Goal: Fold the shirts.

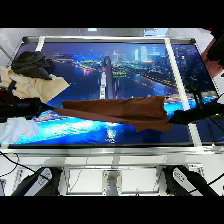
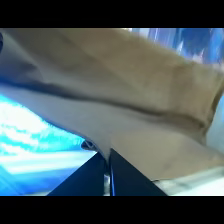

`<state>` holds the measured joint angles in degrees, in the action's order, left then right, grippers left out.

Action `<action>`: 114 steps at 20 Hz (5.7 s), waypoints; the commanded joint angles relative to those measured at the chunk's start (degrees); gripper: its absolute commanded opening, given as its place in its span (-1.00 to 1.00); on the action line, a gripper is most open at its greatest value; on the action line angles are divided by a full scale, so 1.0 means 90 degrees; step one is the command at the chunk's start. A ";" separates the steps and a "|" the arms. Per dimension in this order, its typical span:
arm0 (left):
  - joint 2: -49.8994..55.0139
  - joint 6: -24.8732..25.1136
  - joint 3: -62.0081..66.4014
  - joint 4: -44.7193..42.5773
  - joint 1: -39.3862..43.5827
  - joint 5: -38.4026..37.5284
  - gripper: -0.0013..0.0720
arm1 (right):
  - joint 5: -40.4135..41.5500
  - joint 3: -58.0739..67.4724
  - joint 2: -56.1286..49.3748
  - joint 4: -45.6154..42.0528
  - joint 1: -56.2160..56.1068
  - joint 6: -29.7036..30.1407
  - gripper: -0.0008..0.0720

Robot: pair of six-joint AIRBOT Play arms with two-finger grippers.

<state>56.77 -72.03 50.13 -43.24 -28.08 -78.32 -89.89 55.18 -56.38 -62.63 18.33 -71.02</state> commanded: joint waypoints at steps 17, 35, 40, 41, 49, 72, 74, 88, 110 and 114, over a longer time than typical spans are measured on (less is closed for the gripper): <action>0.2448 -0.2356 0.0189 -0.1906 0.2113 0.4138 -0.94 | 0.4835 0.0270 -0.3048 0.0952 -0.1069 -0.0469 -0.90; 0.2395 0.4381 0.1520 0.6402 0.2373 0.2625 0.14 | 0.3451 0.0270 -0.1207 0.0801 0.0804 -0.0277 0.40; 0.2397 0.4719 0.1763 0.5673 0.3121 0.3487 0.20 | 0.2926 0.0262 -0.1209 0.0736 0.1163 -0.0223 0.47; 0.2397 0.4571 0.1763 0.5180 0.3279 0.3682 0.41 | 0.2953 0.0262 -0.1209 0.0680 0.1161 -0.0153 0.47; 0.2620 0.1338 0.1763 -0.0920 0.5440 0.5574 0.29 | 0.2650 0.0253 -0.2608 0.1583 0.1166 -0.0002 0.58; 0.5068 -0.1214 0.3189 -0.2370 0.5904 0.3497 -0.22 | 0.2878 0.0272 -0.4216 0.3191 0.0061 0.0743 0.55; 0.5068 -0.1224 0.3189 -0.2368 0.5901 0.3490 -0.29 | 0.2807 0.0270 -0.4216 0.3461 -0.0010 0.0950 -0.44; 0.5071 -0.1712 0.3189 -0.2188 0.6377 0.2948 -0.94 | 0.1158 0.1367 -0.3028 0.4335 0.0129 0.1251 -0.89; 0.3679 -0.1530 0.6178 -0.4524 0.4784 -0.1030 -0.94 | 0.4529 0.3189 -0.2834 0.2455 -0.4711 -0.0350 -0.90; 0.3708 -0.1348 0.5797 -0.4029 0.4787 -0.0452 -0.94 | 0.4036 0.3189 -0.2795 0.2475 -0.4163 -0.0619 -0.90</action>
<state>90.30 -86.08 103.77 -82.76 15.62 -82.94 -54.06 83.79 -81.76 -39.40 -20.56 -74.37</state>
